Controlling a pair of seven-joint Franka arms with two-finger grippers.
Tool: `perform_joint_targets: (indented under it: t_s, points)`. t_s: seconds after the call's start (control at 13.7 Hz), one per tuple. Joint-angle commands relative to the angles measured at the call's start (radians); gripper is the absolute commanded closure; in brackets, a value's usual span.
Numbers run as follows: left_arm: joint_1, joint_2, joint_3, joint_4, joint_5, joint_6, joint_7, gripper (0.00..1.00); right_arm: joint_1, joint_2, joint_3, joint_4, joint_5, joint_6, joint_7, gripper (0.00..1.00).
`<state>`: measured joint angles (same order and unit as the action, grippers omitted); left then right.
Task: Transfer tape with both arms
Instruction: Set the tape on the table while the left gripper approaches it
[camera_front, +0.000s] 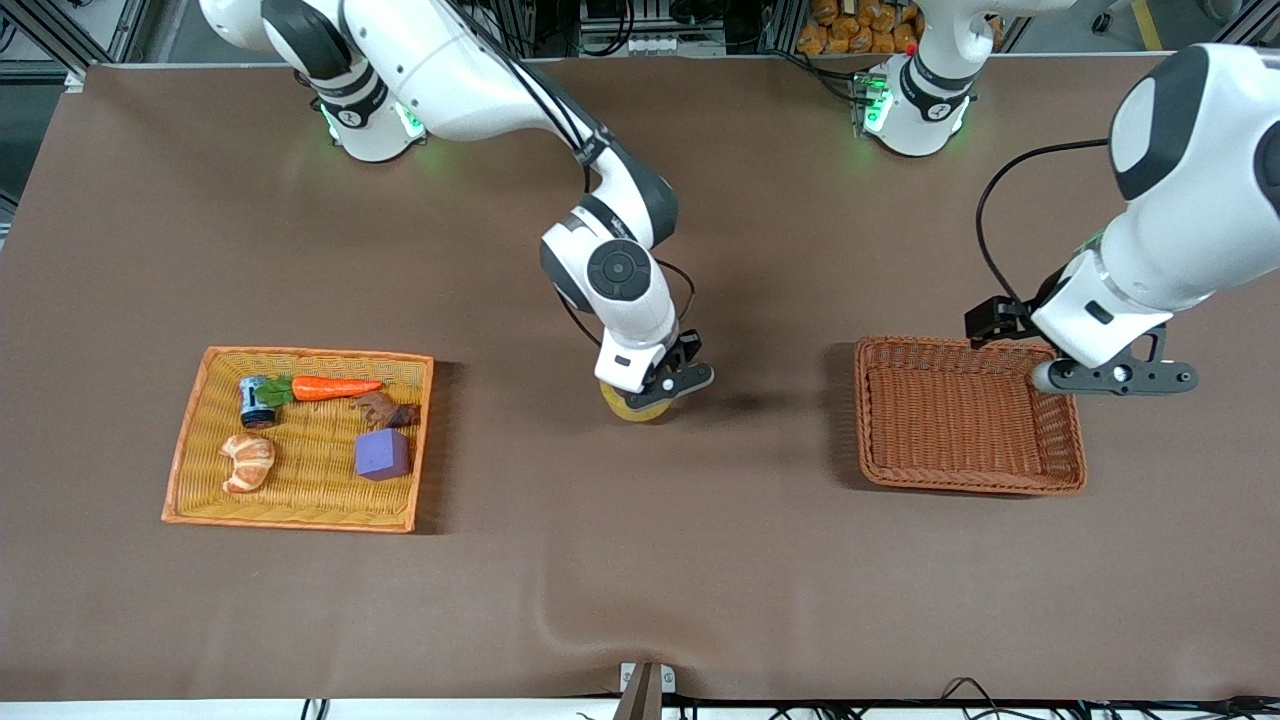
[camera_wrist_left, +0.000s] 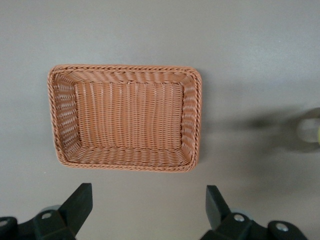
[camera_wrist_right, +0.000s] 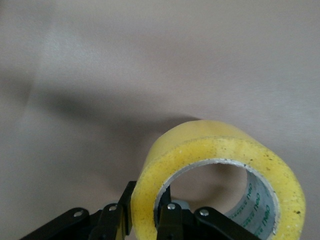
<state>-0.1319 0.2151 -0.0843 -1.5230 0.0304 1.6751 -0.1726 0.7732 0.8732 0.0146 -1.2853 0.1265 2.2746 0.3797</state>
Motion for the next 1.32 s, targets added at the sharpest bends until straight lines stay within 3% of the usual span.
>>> perform_joint_targets:
  t_s: [0.0,0.15,0.22,0.29,0.59,0.88,1.02,1.24]
  points:
    - [-0.034,0.023,-0.003,-0.002,-0.004,0.031,-0.057,0.00,0.026,0.047,-0.012,0.054,0.013,0.008,0.042,0.80]
    - [-0.061,0.050,-0.003,-0.002,-0.004,0.049,-0.083,0.00,0.026,0.037,-0.012,0.053,0.015,-0.003,0.045,0.32]
    - [-0.087,0.066,-0.003,0.000,-0.006,0.060,-0.108,0.00,0.026,0.018,-0.012,0.054,0.018,-0.003,0.045,0.12]
    - [-0.112,0.078,-0.003,-0.002,-0.006,0.073,-0.146,0.00,0.023,0.001,-0.015,0.046,0.015,-0.012,0.045,0.00]
    - [-0.176,0.133,-0.003,-0.002,-0.006,0.141,-0.248,0.00,-0.064,-0.205,-0.054,0.015,-0.004,-0.291,0.033,0.00]
    - [-0.276,0.196,-0.003,0.000,-0.015,0.207,-0.399,0.00,-0.196,-0.428,-0.087,-0.202,-0.016,-0.293,0.044,0.00]
    - [-0.330,0.248,-0.005,0.009,-0.020,0.274,-0.461,0.00,-0.221,-0.531,-0.165,-0.305,-0.030,-0.305,0.032,0.00]
    - [-0.386,0.334,-0.009,0.011,-0.119,0.403,-0.499,0.00,-0.294,-0.704,-0.176,-0.437,-0.038,-0.323,0.031,0.00]
